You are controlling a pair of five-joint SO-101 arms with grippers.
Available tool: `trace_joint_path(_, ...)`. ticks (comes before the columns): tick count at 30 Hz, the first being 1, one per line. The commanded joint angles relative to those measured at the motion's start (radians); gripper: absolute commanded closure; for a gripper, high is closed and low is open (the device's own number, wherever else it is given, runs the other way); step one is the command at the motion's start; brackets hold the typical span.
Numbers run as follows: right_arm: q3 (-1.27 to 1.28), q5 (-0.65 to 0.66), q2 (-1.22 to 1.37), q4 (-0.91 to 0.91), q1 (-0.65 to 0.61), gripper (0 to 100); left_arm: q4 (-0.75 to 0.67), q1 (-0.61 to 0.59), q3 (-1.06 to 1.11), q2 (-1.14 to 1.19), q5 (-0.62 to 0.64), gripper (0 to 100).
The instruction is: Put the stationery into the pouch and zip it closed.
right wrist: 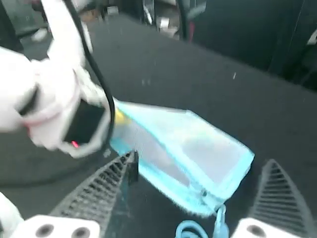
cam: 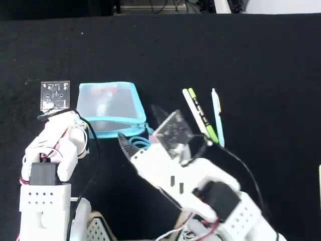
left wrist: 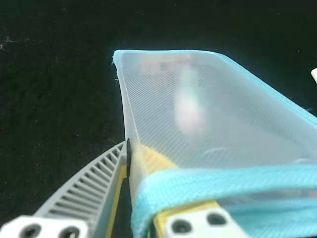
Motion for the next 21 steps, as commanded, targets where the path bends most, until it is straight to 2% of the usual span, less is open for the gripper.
trace_joint_path(1, -0.199, -0.012, -0.016, 0.060, 0.072, 64.5, -0.012, 0.004, -0.010, -0.012, 0.012, 97)
trace_joint_path(7, -0.271, -0.012, -0.007, 0.204, 0.358, 75.1, -0.012, 0.004, -0.010, -0.012, 0.012, 97)
trace_joint_path(12, -0.246, -0.012, -0.005, 0.270, 0.631, 76.2, -0.012, 0.004, -0.010, -0.012, 0.012, 97)
trace_joint_path(16, -0.090, 0.046, -0.004, 0.106, 0.769, 76.3, -0.012, 0.004, -0.010, -0.011, 0.012, 97)
trace_joint_path(21, 0.176, 0.141, -0.004, -0.107, 0.790, 76.6, -0.012, 0.004, -0.010, -0.011, 0.012, 97)
